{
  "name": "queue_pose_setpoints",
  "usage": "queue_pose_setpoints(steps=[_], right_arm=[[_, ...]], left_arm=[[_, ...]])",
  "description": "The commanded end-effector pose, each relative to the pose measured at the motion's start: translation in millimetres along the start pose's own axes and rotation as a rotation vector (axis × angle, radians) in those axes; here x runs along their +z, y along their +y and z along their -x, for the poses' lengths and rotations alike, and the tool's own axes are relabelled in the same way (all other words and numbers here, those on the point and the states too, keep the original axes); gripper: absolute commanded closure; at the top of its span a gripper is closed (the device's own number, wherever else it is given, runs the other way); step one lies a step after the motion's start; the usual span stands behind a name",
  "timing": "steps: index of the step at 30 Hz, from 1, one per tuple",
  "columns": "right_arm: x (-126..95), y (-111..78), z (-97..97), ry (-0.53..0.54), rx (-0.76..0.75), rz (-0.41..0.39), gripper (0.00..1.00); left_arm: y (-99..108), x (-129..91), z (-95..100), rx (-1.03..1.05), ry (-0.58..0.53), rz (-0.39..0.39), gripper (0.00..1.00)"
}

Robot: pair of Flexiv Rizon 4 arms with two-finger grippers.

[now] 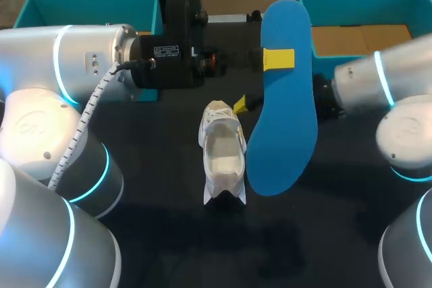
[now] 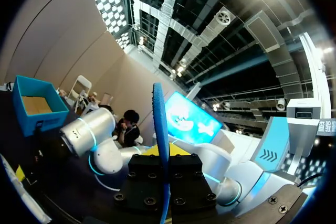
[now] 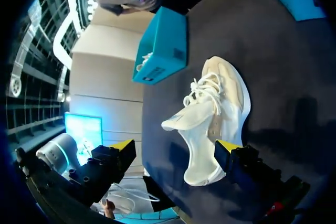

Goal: Take the shoe out of the shoebox, open the shoe tongue, remove and reinsert the insole, then place the shoe into the shoebox

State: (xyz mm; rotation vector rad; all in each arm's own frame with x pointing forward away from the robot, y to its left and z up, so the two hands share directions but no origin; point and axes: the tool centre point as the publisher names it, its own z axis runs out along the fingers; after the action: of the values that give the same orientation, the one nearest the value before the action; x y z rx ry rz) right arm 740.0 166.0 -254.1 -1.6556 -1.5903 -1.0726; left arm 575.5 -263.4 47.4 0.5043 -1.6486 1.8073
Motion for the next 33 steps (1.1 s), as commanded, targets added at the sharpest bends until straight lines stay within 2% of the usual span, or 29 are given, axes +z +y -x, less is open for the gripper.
queue_pose_setpoints(steps=[1,3,10,20,25,29,33], right_arm=[[-26.2,-9.4,-3.1,0.095,-0.019,0.034,0.00],[-33.9,-7.3,-9.3,0.144,-0.038,0.049,0.00],[-53.0,-1.4,-25.0,0.194,-0.073,0.041,0.00],[-84.1,0.5,-45.2,0.320,0.024,0.011,0.00],[-91.4,-0.9,-51.7,0.330,0.017,-0.002,0.00],[-93.9,-2.7,-52.2,0.406,0.005,-0.005,0.00],[-95.6,-3.2,-51.8,0.421,0.010,0.001,0.00]], left_arm=[[4.0,1.6,-4.7,-0.001,-0.006,-0.011,1.00],[4.0,1.6,-4.7,-0.001,-0.006,-0.011,1.00],[4.0,1.6,-4.7,-0.001,-0.006,-0.011,1.00],[4.0,1.6,-4.7,-0.001,-0.006,-0.011,1.00],[4.0,1.6,-4.7,-0.001,-0.006,-0.011,1.00],[4.0,1.6,-4.7,-0.001,-0.006,-0.011,1.00],[4.0,1.6,-4.7,-0.001,-0.006,-0.011,1.00]])
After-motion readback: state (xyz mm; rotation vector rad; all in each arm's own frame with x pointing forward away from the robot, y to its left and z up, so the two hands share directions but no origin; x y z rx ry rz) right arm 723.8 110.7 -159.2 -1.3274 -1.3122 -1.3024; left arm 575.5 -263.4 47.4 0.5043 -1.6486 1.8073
